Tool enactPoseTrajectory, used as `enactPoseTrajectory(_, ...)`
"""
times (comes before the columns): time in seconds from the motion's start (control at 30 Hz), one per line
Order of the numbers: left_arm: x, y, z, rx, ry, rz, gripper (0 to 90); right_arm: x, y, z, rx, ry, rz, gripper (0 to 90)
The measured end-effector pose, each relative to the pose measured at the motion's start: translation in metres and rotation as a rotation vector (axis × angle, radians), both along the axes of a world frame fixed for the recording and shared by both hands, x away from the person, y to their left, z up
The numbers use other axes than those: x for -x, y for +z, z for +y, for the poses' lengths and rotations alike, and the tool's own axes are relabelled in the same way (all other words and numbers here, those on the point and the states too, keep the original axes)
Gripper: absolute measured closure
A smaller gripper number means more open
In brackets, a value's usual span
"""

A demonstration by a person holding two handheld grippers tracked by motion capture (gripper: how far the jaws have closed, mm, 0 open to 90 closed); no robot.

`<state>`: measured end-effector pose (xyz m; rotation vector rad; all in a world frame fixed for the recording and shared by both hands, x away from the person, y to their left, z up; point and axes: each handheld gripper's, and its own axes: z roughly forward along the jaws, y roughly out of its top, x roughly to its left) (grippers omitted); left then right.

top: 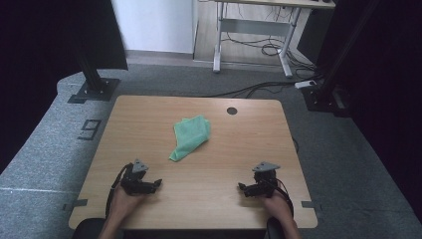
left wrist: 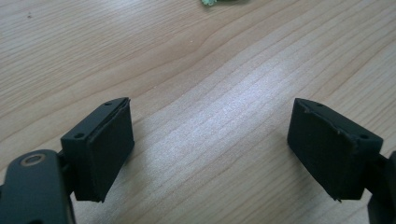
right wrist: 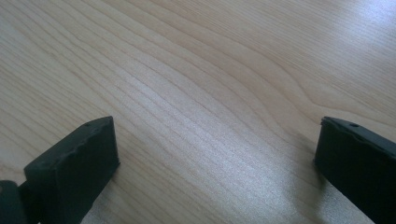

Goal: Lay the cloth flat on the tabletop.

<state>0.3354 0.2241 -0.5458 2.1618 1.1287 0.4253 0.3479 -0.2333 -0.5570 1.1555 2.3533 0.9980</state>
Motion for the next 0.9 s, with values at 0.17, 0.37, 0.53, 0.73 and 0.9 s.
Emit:
enactPoseTrajectory(0.17, -0.003, 0.004, 0.000, 0.017, -0.007, -0.004, 15.1, 0.000, 0.000, 0.000, 0.000, 0.000, 0.000, 0.0)
enactPoseTrajectory(0.37, -0.009, 0.010, -0.002, 0.039, -0.026, -0.006, 15.8, 0.000, 0.000, 0.000, 0.000, 0.000, 0.000, 0.0)
enactPoseTrajectory(0.53, -0.015, 0.013, -0.008, 0.035, -0.046, -0.002, 17.2, 0.000, 0.000, 0.000, 0.000, 0.000, 0.000, 0.0)
enactPoseTrajectory(0.73, -0.027, 0.018, -0.022, 0.026, -0.068, -0.011, 18.5, 0.000, 0.000, 0.000, 0.000, 0.000, 0.000, 0.0)
enactPoseTrajectory(0.9, -0.038, 0.022, -0.032, 0.040, -0.089, -0.012, 21.8, 0.000, 0.000, 0.000, 0.000, 0.000, 0.000, 0.0)
